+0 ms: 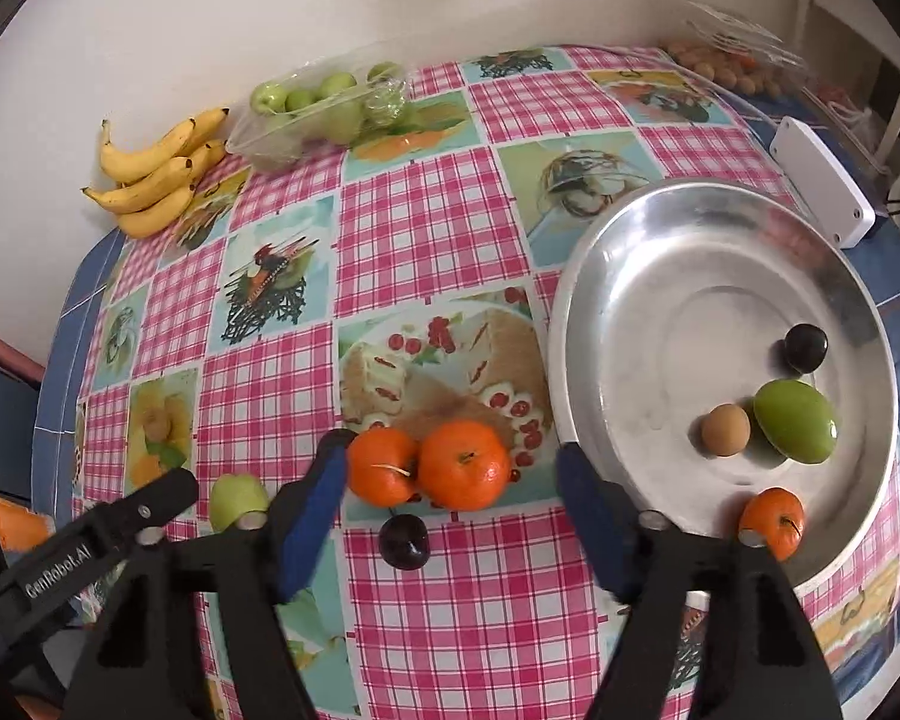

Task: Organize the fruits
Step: 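Move the left tool to the green apple while the right tool approaches an orange, then close the left tool on the green apple while the right tool grasps the orange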

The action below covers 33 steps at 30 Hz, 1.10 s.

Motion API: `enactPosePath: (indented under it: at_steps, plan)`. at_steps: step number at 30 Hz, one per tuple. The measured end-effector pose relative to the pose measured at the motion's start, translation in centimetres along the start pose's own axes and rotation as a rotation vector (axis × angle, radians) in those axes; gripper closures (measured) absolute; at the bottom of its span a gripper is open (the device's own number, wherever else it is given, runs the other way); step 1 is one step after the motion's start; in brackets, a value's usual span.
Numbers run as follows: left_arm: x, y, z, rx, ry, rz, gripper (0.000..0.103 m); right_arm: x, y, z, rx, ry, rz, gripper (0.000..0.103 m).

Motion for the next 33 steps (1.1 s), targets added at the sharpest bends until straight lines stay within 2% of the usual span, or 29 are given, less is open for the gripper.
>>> enactPosePath:
  at_steps: [1,4,6,8,11,13,22,30,33]
  plan:
    - [-0.1,-0.2,-0.2,-0.002,0.005,-0.006,0.013,0.0,-0.1,-0.2,0.000,0.005,-0.001,0.034]
    - [-0.5,-0.8,-0.7,-0.009,0.019,-0.021,0.019,-0.2,-0.1,-0.7,0.004,0.019,-0.002,0.048]
    - [-0.8,-1.2,-1.0,-0.014,0.030,-0.032,0.021,-0.3,-0.2,-1.0,0.005,0.027,-0.007,0.049]
    - [-1.0,-1.7,-1.4,-0.018,0.042,-0.045,0.027,-0.4,-0.2,-1.3,0.002,0.037,-0.006,0.052]
    - [-1.3,-1.9,-2.0,-0.019,0.058,-0.053,0.031,-0.5,-0.4,-1.7,-0.006,0.047,-0.010,0.053]
    - [-1.5,-1.9,-2.3,-0.019,0.068,-0.057,0.041,-0.5,-0.6,-2.1,-0.011,0.056,-0.018,0.053]
    - [-1.9,-2.1,-3.1,-0.028,0.089,-0.063,0.060,-0.8,-0.7,-2.8,0.011,0.078,-0.042,0.055]
    - [-1.8,-2.2,-3.0,-0.027,0.081,-0.065,0.061,-0.9,-0.6,-2.9,0.026,0.089,-0.056,0.055]
    - [-1.7,-2.1,-3.1,-0.026,0.076,-0.061,0.061,-0.9,-0.5,-2.8,0.051,0.085,-0.067,0.062]
Point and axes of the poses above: each gripper's, at about its wrist camera, not at the fingertips, and z roughly against the way its jaws point, y to its left, x to its top, the point moved 6 cm from there along -z, roughly the way its jaws point, and after that the axes turned 4 degrees about -x, right-handed, at the moved point
